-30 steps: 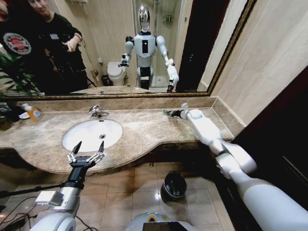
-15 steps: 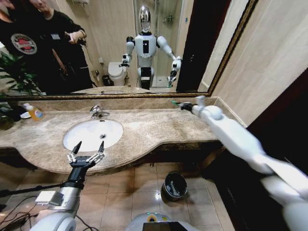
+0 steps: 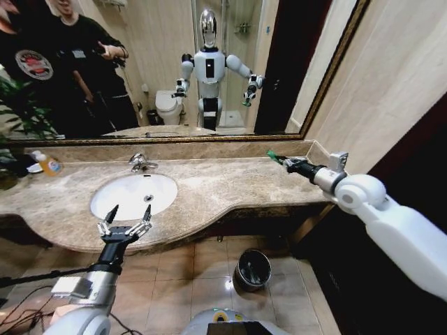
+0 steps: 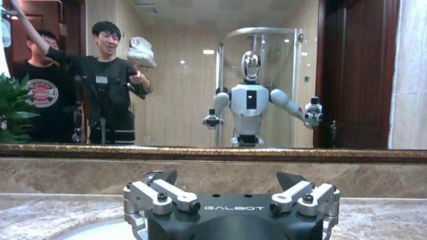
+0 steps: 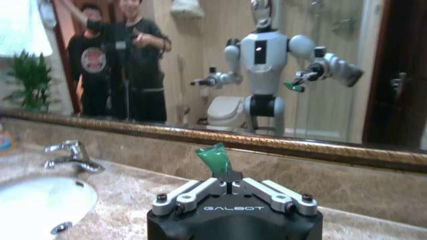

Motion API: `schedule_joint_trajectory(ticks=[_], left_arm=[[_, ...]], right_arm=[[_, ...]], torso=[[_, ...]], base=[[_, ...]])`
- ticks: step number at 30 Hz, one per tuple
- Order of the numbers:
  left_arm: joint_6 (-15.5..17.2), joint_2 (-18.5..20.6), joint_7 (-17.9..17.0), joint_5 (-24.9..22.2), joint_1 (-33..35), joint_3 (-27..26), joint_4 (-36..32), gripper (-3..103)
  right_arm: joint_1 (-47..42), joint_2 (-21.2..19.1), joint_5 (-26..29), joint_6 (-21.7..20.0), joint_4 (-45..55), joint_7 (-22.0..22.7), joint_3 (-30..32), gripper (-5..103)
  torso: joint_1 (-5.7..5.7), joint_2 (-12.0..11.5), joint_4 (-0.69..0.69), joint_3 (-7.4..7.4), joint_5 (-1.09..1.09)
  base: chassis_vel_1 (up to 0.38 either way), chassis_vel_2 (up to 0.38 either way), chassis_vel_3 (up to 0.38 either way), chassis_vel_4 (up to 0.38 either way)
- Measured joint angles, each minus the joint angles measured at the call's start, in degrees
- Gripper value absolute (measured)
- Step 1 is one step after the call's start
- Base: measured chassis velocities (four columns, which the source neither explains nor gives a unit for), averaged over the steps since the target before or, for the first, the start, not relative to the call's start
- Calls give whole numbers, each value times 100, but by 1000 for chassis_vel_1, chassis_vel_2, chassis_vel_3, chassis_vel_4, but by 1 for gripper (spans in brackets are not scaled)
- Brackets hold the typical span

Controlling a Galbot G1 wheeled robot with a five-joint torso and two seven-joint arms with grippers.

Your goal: Pick up the trash from the sink and place it in the trash bin.

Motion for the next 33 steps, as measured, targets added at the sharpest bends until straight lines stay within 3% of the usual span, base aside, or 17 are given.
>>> schedule_joint_trajectory(ticks=[6, 11, 17, 26, 33], left_arm=[[0, -1, 1, 0, 0, 0, 0, 100], [0, -1, 1, 0, 0, 0, 0, 100], [0, -2, 0, 0, 0, 0, 0, 100], [0, -1, 0, 0, 0, 0, 1, 100], [0, -1, 0, 0, 0, 0, 0, 100]], right_arm=[[-1203, 478, -406, 80, 492, 71, 898, 0], [-1794, 800, -798, 254, 664, 1, 1183, 0], [-2718, 1588, -1730, 496, 1069, 6, 1384, 0], [-3462, 2599, -3062, 1121, 661, -346, 902, 0], [-3456, 2987, -3550, 1519, -142, -464, 665, 0]], torso=[[-2, 0, -1, -1, 1], [-1, 0, -1, -1, -1], [-1, 0, 0, -1, -2], [-1, 0, -1, 0, 0], [0, 0, 0, 0, 0]], base=[[0, 0, 0, 0], [0, 0, 0, 0], [0, 0, 0, 0], [0, 0, 0, 0], [0, 0, 0, 0]])
